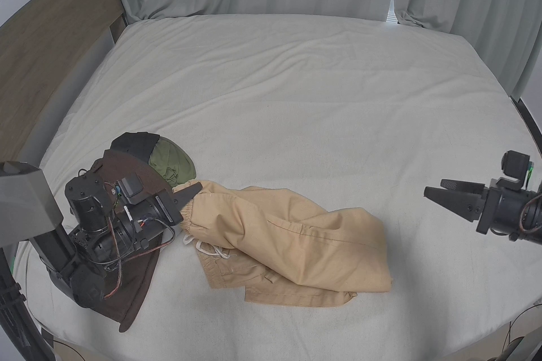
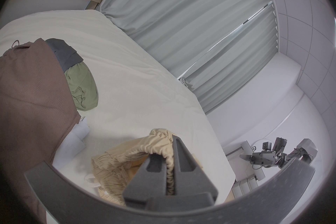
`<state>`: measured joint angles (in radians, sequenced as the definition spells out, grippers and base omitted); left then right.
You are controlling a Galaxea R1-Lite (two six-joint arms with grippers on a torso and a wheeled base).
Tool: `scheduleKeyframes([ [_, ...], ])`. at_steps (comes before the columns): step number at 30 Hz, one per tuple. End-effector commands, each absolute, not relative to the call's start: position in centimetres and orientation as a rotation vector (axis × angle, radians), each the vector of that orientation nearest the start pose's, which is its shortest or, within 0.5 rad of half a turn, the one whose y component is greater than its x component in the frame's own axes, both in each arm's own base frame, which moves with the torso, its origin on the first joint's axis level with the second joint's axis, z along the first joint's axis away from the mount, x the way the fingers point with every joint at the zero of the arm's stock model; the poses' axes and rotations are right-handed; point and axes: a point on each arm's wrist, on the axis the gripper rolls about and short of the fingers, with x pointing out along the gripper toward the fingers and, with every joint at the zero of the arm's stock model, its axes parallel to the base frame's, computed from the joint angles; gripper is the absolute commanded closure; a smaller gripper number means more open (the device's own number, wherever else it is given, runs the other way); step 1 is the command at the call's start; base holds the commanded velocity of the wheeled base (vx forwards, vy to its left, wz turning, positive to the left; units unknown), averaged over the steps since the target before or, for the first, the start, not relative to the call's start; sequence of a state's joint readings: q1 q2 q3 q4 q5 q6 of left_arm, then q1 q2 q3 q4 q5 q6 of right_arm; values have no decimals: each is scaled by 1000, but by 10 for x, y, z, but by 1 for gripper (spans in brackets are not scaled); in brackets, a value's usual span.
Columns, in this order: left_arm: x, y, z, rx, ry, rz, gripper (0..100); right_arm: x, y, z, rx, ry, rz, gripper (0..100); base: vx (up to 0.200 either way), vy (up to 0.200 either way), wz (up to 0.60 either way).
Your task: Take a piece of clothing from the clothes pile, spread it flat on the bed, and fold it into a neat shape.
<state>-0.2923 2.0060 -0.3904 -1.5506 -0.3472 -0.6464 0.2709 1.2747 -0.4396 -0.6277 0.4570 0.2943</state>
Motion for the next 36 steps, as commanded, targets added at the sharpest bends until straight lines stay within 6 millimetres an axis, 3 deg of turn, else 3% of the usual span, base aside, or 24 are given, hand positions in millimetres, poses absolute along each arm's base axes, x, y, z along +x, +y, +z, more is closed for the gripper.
scheduleKeyframes([
  [1, 285, -85, 82, -630, 281, -567, 100, 202, 67, 141, 340, 481, 670, 0, 0, 0, 0],
  [13, 286, -84, 82, -630, 277, -565, 100, 214, 61, 130, 428, 528, 653, 0, 0, 0, 0],
  [36, 288, -81, 79, -629, 280, -548, 100, 245, 57, 67, 467, 679, 591, 0, 0, 0, 0],
])
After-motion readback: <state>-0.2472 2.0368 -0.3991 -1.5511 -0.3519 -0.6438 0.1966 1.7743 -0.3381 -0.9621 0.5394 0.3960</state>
